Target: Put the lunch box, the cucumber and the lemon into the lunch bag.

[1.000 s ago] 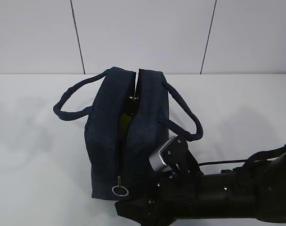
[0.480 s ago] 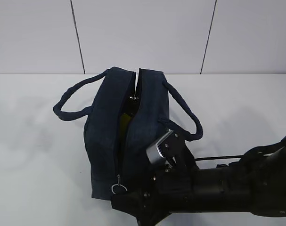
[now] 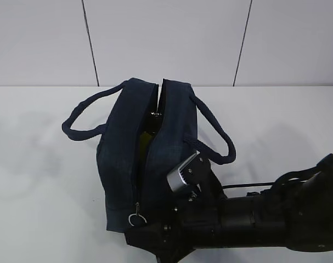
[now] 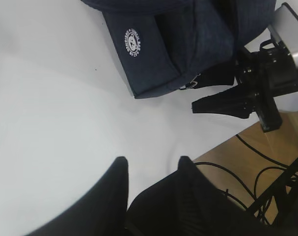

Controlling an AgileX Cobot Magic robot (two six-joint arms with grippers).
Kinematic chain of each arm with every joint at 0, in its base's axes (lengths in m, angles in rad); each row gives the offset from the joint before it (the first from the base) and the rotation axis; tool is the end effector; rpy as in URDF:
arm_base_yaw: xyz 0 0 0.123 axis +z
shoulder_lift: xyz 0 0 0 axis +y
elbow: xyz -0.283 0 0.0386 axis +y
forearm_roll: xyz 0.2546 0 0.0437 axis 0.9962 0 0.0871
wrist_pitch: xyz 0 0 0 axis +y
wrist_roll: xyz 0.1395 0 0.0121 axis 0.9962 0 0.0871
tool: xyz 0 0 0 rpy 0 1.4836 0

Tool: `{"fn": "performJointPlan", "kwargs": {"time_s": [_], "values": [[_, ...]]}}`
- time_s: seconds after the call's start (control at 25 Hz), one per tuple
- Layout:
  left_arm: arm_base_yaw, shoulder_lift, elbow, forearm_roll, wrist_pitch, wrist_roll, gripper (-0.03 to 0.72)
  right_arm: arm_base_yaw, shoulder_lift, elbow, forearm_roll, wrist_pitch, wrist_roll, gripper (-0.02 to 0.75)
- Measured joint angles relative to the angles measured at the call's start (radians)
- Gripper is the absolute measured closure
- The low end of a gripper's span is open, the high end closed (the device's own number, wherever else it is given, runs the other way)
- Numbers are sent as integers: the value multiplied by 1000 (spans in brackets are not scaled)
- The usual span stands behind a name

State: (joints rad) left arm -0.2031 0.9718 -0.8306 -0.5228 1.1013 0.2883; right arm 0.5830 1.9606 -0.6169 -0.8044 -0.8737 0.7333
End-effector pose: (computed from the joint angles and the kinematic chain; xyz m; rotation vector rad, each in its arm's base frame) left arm 0.1714 -0.0990 0.2744 0.4590 2.5949 -0.6700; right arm 0.2427 0.2527 0.0693 -0.8269 2.0514 1.0418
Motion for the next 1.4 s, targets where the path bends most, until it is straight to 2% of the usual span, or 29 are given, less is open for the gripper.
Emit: {"fn": "performJointPlan", "kwargs": {"time_s": [0.52, 0.76, 1.4], "values": [[0, 0, 0, 0, -3, 0, 449, 0, 0, 0, -11, -24, 4, 382], [0, 0, 0, 0, -4, 0, 449, 0, 2, 0, -49, -24, 64, 382], [0, 0, 0, 0, -4, 0, 449, 0, 60, -47, -42, -71, 72, 382]]}}
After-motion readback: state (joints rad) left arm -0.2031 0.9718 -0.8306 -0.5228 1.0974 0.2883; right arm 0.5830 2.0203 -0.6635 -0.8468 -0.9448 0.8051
